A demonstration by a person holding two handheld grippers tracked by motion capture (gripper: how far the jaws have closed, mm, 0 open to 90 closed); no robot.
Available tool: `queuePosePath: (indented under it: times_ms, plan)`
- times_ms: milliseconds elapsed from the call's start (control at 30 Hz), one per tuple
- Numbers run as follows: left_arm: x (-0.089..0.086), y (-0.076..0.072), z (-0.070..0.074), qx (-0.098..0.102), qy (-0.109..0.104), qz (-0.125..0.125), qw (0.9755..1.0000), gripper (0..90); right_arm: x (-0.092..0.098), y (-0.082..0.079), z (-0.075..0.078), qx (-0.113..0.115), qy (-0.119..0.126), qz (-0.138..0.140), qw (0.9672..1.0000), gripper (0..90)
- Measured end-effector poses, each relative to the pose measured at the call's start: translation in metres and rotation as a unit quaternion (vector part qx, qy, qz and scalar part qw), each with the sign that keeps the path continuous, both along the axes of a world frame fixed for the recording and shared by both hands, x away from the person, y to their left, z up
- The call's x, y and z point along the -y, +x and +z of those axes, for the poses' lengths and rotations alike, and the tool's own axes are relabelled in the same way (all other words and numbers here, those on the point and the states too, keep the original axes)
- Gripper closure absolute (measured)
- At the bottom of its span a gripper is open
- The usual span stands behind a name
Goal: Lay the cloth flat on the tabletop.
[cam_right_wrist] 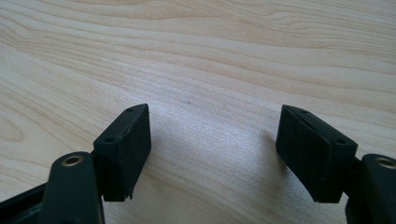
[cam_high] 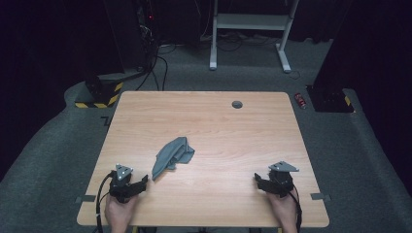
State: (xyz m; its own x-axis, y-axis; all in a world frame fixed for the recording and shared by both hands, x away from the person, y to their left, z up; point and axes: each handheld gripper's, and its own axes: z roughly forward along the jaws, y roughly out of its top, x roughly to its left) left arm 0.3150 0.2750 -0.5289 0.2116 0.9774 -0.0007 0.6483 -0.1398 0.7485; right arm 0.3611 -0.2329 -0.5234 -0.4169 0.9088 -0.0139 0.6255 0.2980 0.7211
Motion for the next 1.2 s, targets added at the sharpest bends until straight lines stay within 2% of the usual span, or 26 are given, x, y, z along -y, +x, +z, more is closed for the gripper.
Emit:
queuePosePath:
  times_ms: [800, 1000, 1100, 1200]
  plan:
    - [0.0001, 0.0001, 0.0, -0.002, -0.002, -0.003, 1.0, 25.2, 0.0002, 0.0003, 0.0001, 0.0, 0.0, 0.001, 1.0, 26.3]
    - [0.0038, 0.0027, -0.0003, -0.011, 0.0, -0.012, 0.9999, 16.0, 0.0001, 0.0003, 0.0001, 0.0, 0.0, 0.001, 1.0, 26.3]
    - [0.004, 0.0024, -0.0002, -0.01, 0.0, -0.008, 0.9999, 16.7, 0.0001, 0.0003, 0.0001, 0.0, 0.0, 0.001, 1.0, 26.3]
    - [0.0038, 0.0007, 0.0001, -0.005, -0.001, 0.0, 1.0, 21.1, 0.0001, 0.0003, 0.0001, 0.0, 0.0, 0.001, 1.0, 26.3]
